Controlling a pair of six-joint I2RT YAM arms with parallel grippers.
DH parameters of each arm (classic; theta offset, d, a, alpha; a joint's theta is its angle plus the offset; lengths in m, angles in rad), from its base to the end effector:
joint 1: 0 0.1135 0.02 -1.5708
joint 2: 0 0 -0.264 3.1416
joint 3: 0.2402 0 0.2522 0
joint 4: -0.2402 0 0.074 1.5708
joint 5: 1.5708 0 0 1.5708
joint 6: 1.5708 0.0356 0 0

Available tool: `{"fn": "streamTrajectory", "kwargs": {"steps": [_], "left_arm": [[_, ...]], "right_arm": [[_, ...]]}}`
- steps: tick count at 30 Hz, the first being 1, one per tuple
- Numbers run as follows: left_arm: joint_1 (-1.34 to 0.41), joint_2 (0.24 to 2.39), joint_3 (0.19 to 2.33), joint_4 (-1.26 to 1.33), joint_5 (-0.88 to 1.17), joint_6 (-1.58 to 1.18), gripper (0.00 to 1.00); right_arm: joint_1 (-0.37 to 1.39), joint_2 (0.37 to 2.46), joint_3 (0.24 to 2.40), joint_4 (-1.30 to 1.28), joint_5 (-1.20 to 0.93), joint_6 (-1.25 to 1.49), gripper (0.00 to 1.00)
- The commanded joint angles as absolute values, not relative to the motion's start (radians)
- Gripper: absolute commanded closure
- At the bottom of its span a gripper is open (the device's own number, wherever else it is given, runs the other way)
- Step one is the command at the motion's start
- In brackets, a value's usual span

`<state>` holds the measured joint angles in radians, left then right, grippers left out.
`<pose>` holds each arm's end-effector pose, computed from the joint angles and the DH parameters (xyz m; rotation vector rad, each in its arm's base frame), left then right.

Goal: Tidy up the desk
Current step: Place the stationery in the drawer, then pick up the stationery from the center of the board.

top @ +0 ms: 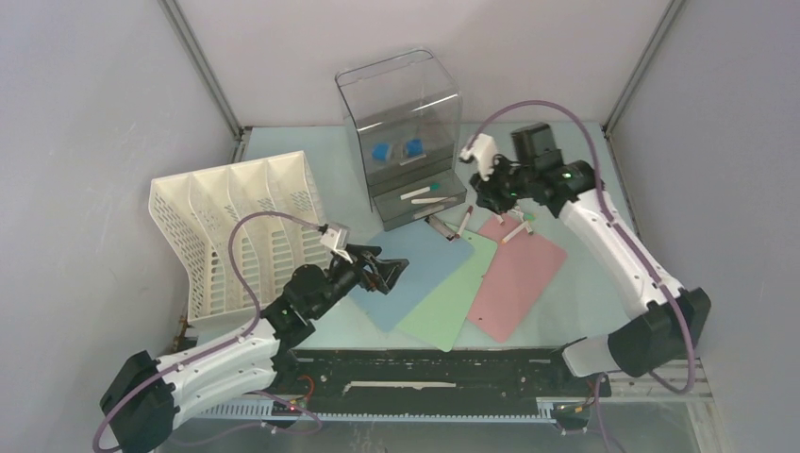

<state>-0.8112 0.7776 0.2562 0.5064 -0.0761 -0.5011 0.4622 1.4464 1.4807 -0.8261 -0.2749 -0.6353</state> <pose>0.1284 -0.1313 0.2271 0.1960 1.6590 -0.9529 0.2696 0.1451 0.3668 -1.3304 1.9220 0.2388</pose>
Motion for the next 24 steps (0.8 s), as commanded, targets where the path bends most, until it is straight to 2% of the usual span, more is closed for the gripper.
{"fn": "streamTrajectory", "kwargs": {"steps": [1,4,11,16,19,24], "left_arm": [[-0.806,0.811,0.299,0.582,-0.020,-0.516,0.00],[-0.806,0.850,0.323,0.592,0.020,-0.518,0.00],[-0.806,0.940,0.403,0.596,0.086,-0.519,0.00],[-0.805,1.030,0.470,0.589,0.136,-0.530,0.00],[-0.805,1.091,0.516,0.583,0.166,-0.544,0.00],[-0.805,1.194,0.613,0.537,0.195,-0.549,0.01]], "right_arm": [[0.291,1.326,1.410,-0.789,-0.601,-0.517,0.64],[0.152,1.276,1.351,-0.750,-0.806,-0.453,0.63],[-0.119,1.250,1.232,-0.631,-1.223,-0.275,0.55],[-0.167,1.276,1.191,-0.597,-1.349,-0.240,0.48],[-0.166,1.272,1.173,-0.602,-1.388,-0.256,0.38],[-0.163,1.262,1.155,-0.593,-1.424,-0.255,0.35]]}}
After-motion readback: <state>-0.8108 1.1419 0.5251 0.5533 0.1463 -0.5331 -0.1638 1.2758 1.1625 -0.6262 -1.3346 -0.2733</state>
